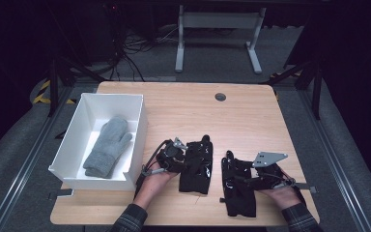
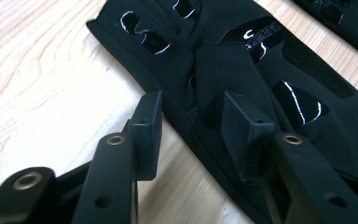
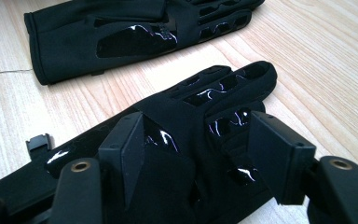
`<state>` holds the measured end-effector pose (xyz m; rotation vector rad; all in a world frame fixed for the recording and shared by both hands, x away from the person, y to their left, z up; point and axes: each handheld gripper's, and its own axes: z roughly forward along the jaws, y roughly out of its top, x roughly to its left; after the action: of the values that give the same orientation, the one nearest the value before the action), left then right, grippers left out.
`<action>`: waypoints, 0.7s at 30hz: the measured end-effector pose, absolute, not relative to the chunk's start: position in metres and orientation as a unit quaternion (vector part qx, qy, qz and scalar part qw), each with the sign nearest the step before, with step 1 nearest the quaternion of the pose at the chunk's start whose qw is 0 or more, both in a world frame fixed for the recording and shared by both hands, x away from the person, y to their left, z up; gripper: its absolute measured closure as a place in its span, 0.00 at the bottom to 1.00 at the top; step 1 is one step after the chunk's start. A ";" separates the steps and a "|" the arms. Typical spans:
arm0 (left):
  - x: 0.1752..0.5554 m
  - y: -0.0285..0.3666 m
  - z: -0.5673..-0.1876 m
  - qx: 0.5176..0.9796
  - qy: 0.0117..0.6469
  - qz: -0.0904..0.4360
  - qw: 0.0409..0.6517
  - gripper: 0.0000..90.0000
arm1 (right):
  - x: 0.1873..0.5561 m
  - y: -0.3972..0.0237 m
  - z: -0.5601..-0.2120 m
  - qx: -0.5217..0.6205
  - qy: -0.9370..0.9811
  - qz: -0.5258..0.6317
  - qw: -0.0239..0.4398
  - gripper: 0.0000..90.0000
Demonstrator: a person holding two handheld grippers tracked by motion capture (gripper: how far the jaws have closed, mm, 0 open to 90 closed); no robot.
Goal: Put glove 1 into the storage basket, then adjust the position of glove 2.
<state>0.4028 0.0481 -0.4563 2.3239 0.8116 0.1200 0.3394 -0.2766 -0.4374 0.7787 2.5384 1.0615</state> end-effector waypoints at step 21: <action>0.398 0.053 -0.448 0.878 0.335 0.028 0.341 0.97 | 0.323 -0.312 -0.436 0.293 0.878 0.357 0.123 0.89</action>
<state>0.3981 0.0531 -0.4481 2.2849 0.8706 0.0738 0.3226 -0.3115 -0.4363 0.8533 2.5620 1.0414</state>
